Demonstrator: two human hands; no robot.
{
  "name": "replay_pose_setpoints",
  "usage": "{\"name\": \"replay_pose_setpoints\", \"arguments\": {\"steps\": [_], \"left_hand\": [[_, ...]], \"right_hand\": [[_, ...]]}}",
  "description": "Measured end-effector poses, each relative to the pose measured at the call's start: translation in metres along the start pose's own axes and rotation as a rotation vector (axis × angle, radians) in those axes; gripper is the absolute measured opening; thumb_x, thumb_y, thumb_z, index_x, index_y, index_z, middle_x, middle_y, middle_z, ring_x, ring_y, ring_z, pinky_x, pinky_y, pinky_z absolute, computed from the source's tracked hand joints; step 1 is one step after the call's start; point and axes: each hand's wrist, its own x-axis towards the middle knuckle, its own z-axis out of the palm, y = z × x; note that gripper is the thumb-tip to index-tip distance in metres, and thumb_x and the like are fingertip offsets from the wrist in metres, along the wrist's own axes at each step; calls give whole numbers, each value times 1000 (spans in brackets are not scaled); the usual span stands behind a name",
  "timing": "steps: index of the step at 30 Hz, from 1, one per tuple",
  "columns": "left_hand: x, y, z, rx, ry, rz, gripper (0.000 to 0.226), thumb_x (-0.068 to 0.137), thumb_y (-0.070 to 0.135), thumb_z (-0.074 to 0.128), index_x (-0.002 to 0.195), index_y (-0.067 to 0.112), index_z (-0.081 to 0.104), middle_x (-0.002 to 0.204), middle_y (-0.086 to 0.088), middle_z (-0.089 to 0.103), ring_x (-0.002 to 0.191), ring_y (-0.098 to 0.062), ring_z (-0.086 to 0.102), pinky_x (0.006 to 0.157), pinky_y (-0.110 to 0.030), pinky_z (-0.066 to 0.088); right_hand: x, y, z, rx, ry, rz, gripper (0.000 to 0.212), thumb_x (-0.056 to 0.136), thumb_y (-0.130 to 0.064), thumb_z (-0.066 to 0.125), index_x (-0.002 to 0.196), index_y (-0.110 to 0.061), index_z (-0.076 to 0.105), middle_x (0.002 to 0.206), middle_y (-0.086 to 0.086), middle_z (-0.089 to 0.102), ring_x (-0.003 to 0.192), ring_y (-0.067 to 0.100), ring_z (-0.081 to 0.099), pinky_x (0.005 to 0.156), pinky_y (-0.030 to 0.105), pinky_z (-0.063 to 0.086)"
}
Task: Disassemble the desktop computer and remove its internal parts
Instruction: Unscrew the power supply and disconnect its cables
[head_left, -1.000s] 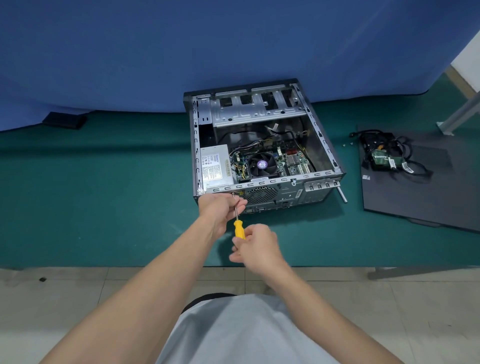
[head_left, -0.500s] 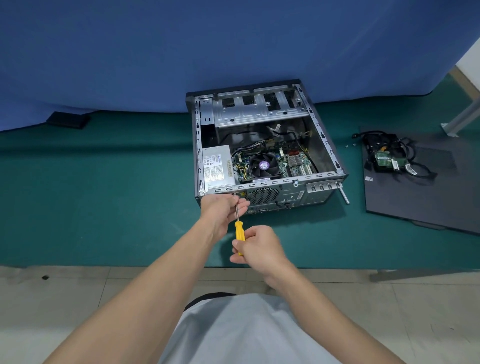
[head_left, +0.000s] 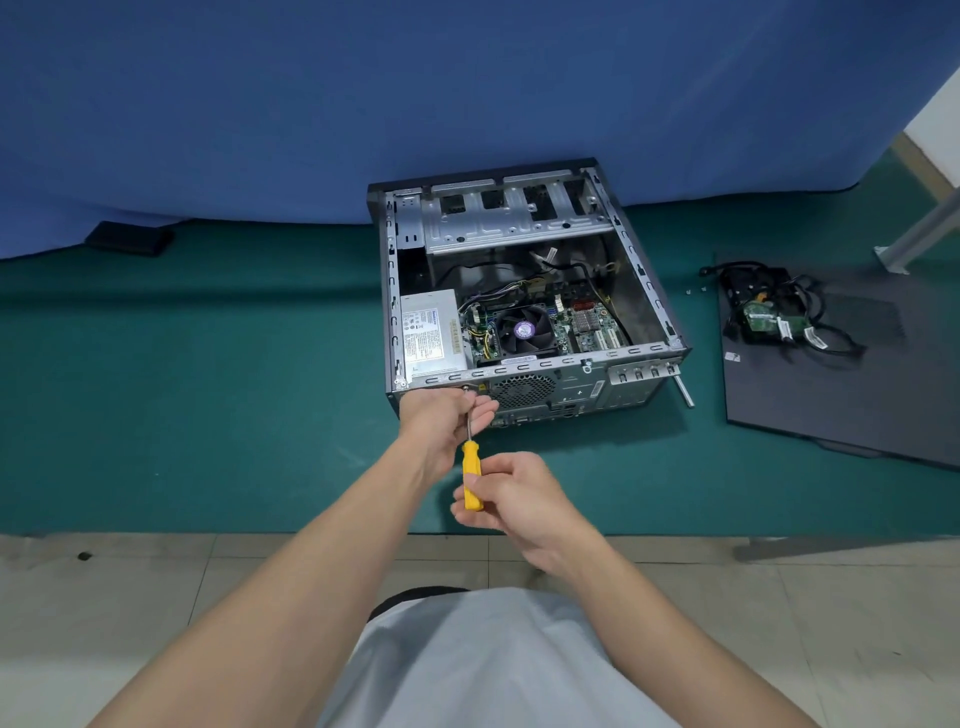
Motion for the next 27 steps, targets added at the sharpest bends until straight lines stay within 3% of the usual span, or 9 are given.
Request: {"name": "replay_pose_setpoints", "arguments": {"steps": [3,5,7,12,14,17,20,25,27], "left_hand": [[1,-4,3,93,115,45,9,86,-15,59,89,-7,59,86,-23,68,72,-27,71,58,-27,59],[2,-4,6,133,177,75,10,88,-13,58,87,-3,59,85,-20,69,72,-26,72,58,-26,57],[1,-4,8,120,166,76,13,91,-11,55,82,-2,57,82,-20,68,70,-24,71,56,-24,57],[-2,1,4,-52,-4,-28,14,93,-14,45,85,-9,55,83,-24,65,76,-31,69,59,-27,60],[-1,1,2,-57,-20,-45,13,93,-14,45,88,-11,56,85,-25,66,75,-29,69,61,-28,60],[-2,-2,4,24,67,9,8,86,-16,57,86,-8,58,85,-24,67,71,-28,71,61,-28,60],[0,-5,8,73,168,60,12,84,-17,60,88,-7,59,85,-24,68,72,-28,72,58,-26,59],[-2,1,4,-61,12,-20,11,92,-16,47,90,-10,55,82,-25,65,72,-29,70,60,-28,60],[-3,1,1,-93,-43,-41,10,93,-14,45,93,-11,55,83,-26,65,73,-30,69,62,-28,60]], "right_hand": [[1,6,6,-406,274,-87,11,86,-10,67,89,-12,56,85,4,65,53,13,68,62,33,60],[1,6,4,-467,325,-124,18,83,-12,71,88,-17,54,86,2,63,51,11,67,57,30,59],[1,4,-1,-283,239,-99,17,84,-9,70,94,-11,55,89,7,64,57,13,65,57,28,58],[-5,-7,-11,371,-197,109,9,96,4,47,100,6,54,84,24,62,68,30,68,64,32,59],[-3,-6,-7,307,-122,71,7,93,10,47,94,7,53,80,22,61,67,29,68,63,28,59],[-1,-1,5,-22,105,-2,10,89,8,54,93,-1,53,83,15,60,66,24,69,71,31,59],[2,2,9,-146,150,-30,10,89,3,58,93,-4,52,86,12,58,60,18,70,71,32,60],[-4,-9,-2,438,-179,121,17,99,-5,46,105,8,55,89,24,60,69,28,66,67,35,58],[-3,-9,-4,423,-178,102,15,98,0,45,104,10,54,89,25,60,71,30,68,64,33,58]]}}
